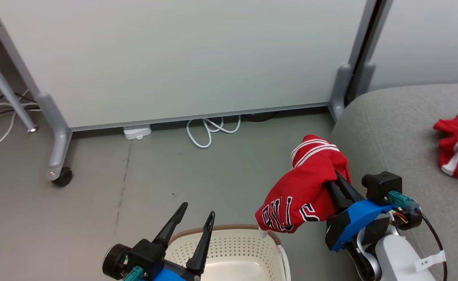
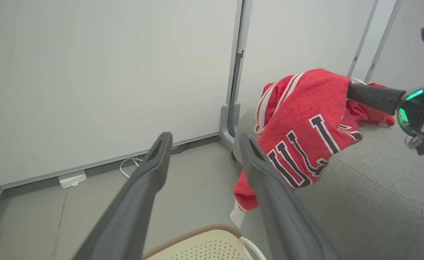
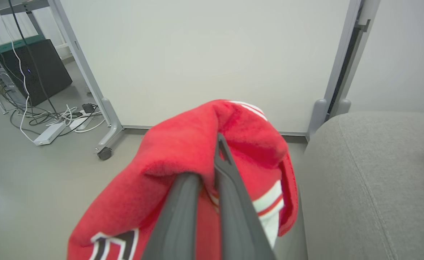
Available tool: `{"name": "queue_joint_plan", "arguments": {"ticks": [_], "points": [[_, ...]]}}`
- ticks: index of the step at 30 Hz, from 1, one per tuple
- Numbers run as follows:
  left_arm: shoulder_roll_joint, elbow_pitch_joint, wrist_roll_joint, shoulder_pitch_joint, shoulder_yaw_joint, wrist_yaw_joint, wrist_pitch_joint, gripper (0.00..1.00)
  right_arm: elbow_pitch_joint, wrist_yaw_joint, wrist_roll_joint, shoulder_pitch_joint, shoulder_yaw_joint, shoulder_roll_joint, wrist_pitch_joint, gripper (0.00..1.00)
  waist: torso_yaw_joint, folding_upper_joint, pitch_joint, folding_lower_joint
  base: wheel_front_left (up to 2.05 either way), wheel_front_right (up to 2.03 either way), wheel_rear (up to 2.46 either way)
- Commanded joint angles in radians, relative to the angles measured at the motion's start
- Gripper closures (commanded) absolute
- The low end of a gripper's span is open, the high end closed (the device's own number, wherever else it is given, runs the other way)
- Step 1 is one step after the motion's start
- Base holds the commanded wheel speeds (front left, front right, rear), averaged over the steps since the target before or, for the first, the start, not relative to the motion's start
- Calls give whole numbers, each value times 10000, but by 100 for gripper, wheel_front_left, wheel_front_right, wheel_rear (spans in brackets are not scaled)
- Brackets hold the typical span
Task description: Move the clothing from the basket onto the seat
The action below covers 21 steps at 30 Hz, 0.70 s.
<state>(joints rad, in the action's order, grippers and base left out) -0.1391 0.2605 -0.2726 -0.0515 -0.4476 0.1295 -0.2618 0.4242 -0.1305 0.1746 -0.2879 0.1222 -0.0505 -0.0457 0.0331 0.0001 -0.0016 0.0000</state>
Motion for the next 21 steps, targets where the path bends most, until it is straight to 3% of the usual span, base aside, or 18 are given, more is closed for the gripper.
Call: {"name": "queue_joint_plan", "arguments": {"ticks": [1,21], "points": [[-6,-48,-19,-83,3,8,-46,0,-23,-5,46,-89,17,-2,-50,100,-337,-1,58,0,0,0,0],[21,-169,27,-353,-115,10,-46,0,-148,-5,-87,-65,-76,2,-67,100,-3151,-1,504,0,0,0,0]]}}
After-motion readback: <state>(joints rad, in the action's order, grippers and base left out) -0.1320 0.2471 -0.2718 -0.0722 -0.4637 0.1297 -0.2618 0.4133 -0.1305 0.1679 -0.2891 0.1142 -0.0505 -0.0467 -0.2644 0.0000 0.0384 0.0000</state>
